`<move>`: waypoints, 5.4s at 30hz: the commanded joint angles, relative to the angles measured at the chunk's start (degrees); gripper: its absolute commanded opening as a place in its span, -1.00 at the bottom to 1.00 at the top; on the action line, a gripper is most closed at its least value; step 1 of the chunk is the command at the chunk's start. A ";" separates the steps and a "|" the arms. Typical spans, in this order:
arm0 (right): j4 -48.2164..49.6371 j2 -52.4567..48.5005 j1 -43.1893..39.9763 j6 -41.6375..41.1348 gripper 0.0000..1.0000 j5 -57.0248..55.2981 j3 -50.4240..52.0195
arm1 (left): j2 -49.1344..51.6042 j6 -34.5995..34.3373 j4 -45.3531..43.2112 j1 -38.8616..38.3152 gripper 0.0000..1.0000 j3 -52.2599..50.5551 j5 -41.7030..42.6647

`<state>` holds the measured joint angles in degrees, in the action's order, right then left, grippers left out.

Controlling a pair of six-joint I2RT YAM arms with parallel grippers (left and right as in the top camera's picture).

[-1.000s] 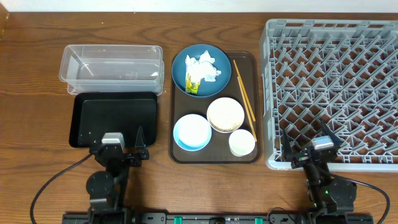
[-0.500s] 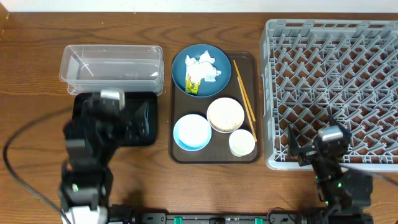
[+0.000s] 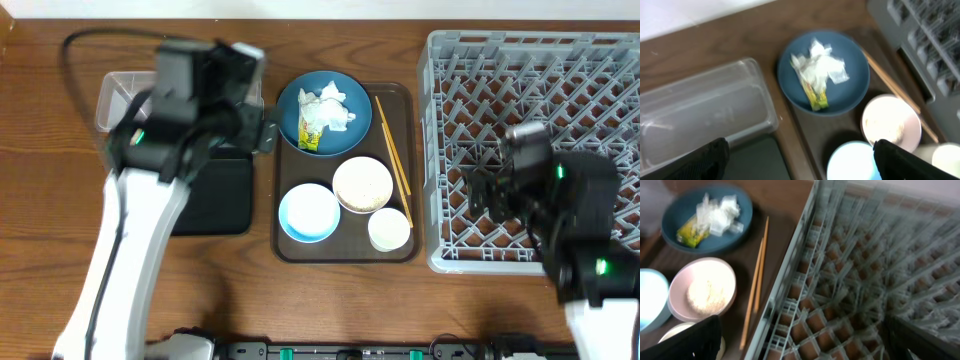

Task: Sort waste into correct bins and load items into the dishwasher rack
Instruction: 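Reach left gripper to teal plate and grasp tissue and wrapper, then carry tissue and wrapper with left gripper into clear plastic bin, release, then move left gripper to white cup and grasp its rim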

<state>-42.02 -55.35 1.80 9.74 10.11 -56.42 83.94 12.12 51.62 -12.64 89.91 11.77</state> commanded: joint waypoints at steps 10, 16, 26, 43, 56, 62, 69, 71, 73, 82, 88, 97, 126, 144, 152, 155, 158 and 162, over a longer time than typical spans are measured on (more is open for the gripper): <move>-4.22 -12.07 0.42 -0.66 0.99 4.37 -8.61 | 22.60 2.45 -2.54 -3.13 0.89 13.38 -0.22; -5.20 -12.28 0.42 -0.66 0.98 4.33 -8.59 | 26.62 1.92 -8.90 -5.18 0.89 13.38 -0.52; -6.69 -12.50 0.31 -0.66 0.99 4.31 -8.48 | 36.06 -15.65 -9.62 -8.72 0.88 13.40 -8.44; -7.10 -12.87 0.31 -0.66 0.99 4.28 -8.44 | 47.91 -18.43 -19.63 -8.70 0.88 13.38 -8.41; -6.43 -13.03 0.31 -0.66 0.98 4.28 -8.44 | 49.48 -18.45 -18.88 -8.72 -0.60 13.35 -8.37; -6.58 -13.03 0.31 -0.66 0.99 4.28 -8.44 | 45.03 -18.43 -18.93 -8.63 -0.88 13.38 -8.39; -6.62 -13.03 0.31 -0.66 0.98 4.31 -8.44 | 31.69 -18.45 -19.19 -6.10 -0.88 13.40 -9.25; -6.62 -13.03 0.31 -0.68 0.99 4.31 -8.44 | 28.24 -18.45 -18.51 -4.33 -0.88 13.40 -11.52; -6.62 -13.03 0.31 -0.68 0.99 4.31 -8.44 | 25.97 -18.45 -17.40 -2.34 -0.88 13.40 -14.14; -6.64 -13.03 0.31 -0.70 0.98 4.33 -8.44 | 26.77 -22.01 -12.83 8.76 -0.88 12.41 -17.42; -7.06 -13.03 0.31 -1.14 0.99 4.33 -8.44 | 29.38 -26.23 -9.68 12.02 -0.87 12.41 -17.42; -7.54 -13.03 0.31 -1.57 0.98 5.20 -8.44 | 30.58 -26.18 -7.72 12.26 0.21 12.41 -17.42; -7.63 -13.03 0.31 -1.55 0.98 5.20 -8.44 | 7.45 -17.90 17.77 12.04 0.47 12.44 0.35; -7.67 -13.03 0.46 -1.57 0.99 5.42 -8.44 | 7.48 -15.80 16.41 -8.13 0.45 -2.62 2.23; -7.72 -13.03 0.46 -1.57 0.98 6.01 -8.44 | 7.80 -4.57 9.90 -19.67 0.44 -8.17 7.17; -7.52 -13.03 0.48 -1.57 0.99 6.93 -8.44 | 8.00 -3.76 8.52 -23.65 0.45 -8.37 7.13; -7.56 -13.03 0.48 -1.57 0.98 6.93 -8.44 | 9.42 -4.42 6.01 -27.08 0.44 -9.38 7.10; -8.31 -13.03 0.48 -1.60 0.98 6.93 -8.44 | 13.60 -8.74 5.25 -29.75 0.32 -9.70 7.08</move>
<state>-50.02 -68.10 1.80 9.02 16.12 -63.92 94.19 5.39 56.82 -41.45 81.28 18.26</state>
